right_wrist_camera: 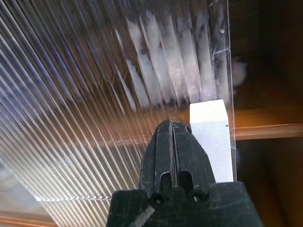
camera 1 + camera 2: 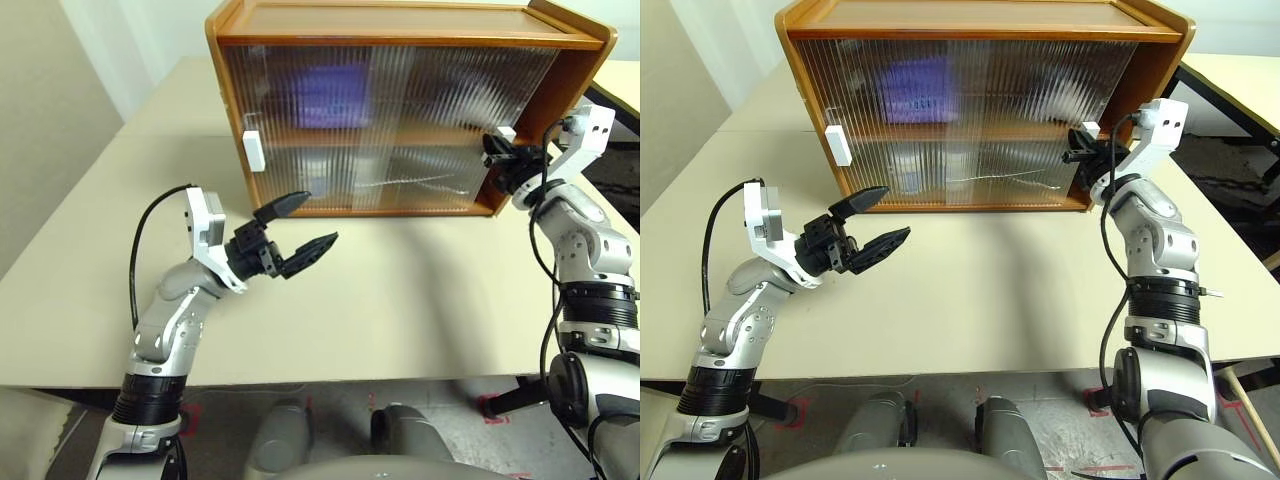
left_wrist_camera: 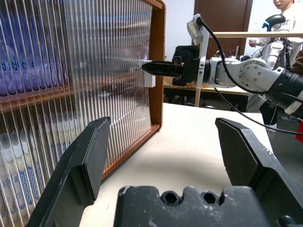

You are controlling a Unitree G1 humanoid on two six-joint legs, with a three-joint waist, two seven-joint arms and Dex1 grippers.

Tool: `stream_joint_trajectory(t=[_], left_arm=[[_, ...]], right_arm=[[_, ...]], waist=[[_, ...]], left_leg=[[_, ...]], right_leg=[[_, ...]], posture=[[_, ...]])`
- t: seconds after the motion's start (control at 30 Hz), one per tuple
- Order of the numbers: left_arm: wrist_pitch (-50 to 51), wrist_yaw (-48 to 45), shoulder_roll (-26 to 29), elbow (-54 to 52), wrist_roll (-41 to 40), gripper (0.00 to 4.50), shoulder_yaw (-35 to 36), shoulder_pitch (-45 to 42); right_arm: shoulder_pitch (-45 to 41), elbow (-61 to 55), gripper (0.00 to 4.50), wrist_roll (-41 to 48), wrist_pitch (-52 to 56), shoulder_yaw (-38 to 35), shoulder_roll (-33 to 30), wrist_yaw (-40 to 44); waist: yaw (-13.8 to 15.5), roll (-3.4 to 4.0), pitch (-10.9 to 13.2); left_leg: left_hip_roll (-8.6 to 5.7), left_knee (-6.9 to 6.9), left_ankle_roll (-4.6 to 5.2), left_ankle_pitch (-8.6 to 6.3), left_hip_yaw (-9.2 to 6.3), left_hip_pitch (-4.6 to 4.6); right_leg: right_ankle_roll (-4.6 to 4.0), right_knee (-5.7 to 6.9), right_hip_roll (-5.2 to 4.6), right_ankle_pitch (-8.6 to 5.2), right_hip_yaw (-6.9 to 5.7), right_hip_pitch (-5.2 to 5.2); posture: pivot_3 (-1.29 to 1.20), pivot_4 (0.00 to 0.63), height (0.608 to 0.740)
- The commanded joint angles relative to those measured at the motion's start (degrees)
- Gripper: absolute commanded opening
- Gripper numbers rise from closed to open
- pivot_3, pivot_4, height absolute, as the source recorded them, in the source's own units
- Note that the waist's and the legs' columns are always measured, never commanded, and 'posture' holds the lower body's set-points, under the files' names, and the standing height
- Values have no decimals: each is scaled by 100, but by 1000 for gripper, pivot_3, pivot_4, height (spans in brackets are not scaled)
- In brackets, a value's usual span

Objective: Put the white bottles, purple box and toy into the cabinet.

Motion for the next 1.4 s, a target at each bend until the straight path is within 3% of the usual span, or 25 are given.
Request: stream_joint_trajectory(t=[0.03,0.63,0.8,1.0,1.1,1.23,1.3,1.4], left_arm=[[-19,-27,-12,54,88,4500,-87,-64],[45,-2,37,-20,75,4500,-76,-30],[68,4,55,-46,63,4500,-63,-3],[124,-24,138,-80,27,4500,-12,50],[136,-27,163,-77,7,4500,5,65],[300,332,312,92,314,4500,25,134],[406,713,385,294,501,4500,216,222],[511,1256,451,497,642,4500,592,323]], right_arm=[[-22,139,35,-56,-89,-218,-165,-113],[-88,505,35,-75,-292,-443,-427,-103],[-3,99,35,240,-64,-455,-255,38],[-53,-1288,35,569,819,-198,-64,-271],[44,-1540,719,659,946,-61,-62,-40],[489,-2001,2129,2007,2262,78,9,934],[1173,-2117,2909,2390,2754,185,-378,1783],[1743,-1869,4011,2513,3006,72,-822,2301]], waist=[[-20,1,1],[-48,4,2],[-52,6,4],[-71,16,10],[-63,15,10],[-63,14,9],[-28,14,10],[30,18,15]], left_leg=[[0,0,1,0,0,-1],[-2,-1,5,2,-4,-6],[-2,-1,5,2,-6,-7],[4,-9,4,2,-8,-6],[4,-10,3,2,-13,-5],[5,-11,3,1,-16,-4],[4,-11,3,1,-17,-7],[1,-11,5,-6,-29,-6]], right_leg=[[0,0,0,0,0,0],[3,-5,-1,-3,-3,1],[3,-4,-1,-3,-3,0],[0,0,2,-5,-4,-4],[-6,0,1,-8,-11,-3],[-6,-3,0,-9,-15,2],[-6,-4,-2,-9,-18,2],[-3,-10,-11,-12,-34,12]], posture=[[198,0,740],[208,0,740],[210,0,740],[205,0,740],[200,0,740],[198,2,740],[207,6,740],[214,9,740]])
